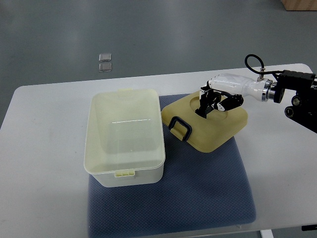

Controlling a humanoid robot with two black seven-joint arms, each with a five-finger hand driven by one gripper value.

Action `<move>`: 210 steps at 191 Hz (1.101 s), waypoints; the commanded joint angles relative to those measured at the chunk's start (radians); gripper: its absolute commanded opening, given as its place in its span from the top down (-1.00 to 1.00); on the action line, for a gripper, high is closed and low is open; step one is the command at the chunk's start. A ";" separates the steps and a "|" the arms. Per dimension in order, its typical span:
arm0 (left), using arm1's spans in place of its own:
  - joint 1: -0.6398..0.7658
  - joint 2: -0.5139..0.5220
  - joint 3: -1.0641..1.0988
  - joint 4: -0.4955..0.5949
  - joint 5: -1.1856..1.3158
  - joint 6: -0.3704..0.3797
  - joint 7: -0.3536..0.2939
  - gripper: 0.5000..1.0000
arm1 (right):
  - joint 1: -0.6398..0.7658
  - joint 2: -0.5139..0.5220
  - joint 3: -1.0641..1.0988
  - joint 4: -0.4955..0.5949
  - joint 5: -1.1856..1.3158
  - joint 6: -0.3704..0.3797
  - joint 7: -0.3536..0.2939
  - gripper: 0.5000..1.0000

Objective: Open white storage box with right hand
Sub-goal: 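Carry the lid beside the box and lower it onto the mat, then open the right hand, release the handle and raise the hand away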

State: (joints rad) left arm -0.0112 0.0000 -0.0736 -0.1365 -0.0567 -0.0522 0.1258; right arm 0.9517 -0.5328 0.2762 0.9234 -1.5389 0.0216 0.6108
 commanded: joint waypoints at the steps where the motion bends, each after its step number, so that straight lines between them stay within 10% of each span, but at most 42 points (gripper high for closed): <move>1: 0.000 0.000 0.000 0.000 0.000 0.000 0.000 -1.00 | -0.004 0.008 0.004 -0.002 0.011 -0.005 0.000 0.33; 10: 0.000 0.000 0.000 0.000 0.000 0.000 0.000 -1.00 | -0.014 0.013 0.008 0.000 0.013 -0.006 0.000 -0.19; 70: 0.000 0.000 0.000 0.000 0.000 0.000 0.000 -1.00 | -0.027 0.036 0.015 0.000 0.014 -0.005 0.000 -0.56; 210: -0.001 0.000 0.000 0.000 0.000 0.000 0.000 -1.00 | -0.048 0.076 0.098 -0.049 0.944 0.104 0.000 -0.69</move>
State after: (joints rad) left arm -0.0110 0.0000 -0.0736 -0.1365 -0.0567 -0.0522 0.1258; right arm 0.9248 -0.4740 0.3594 0.9026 -0.8057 0.0880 0.6108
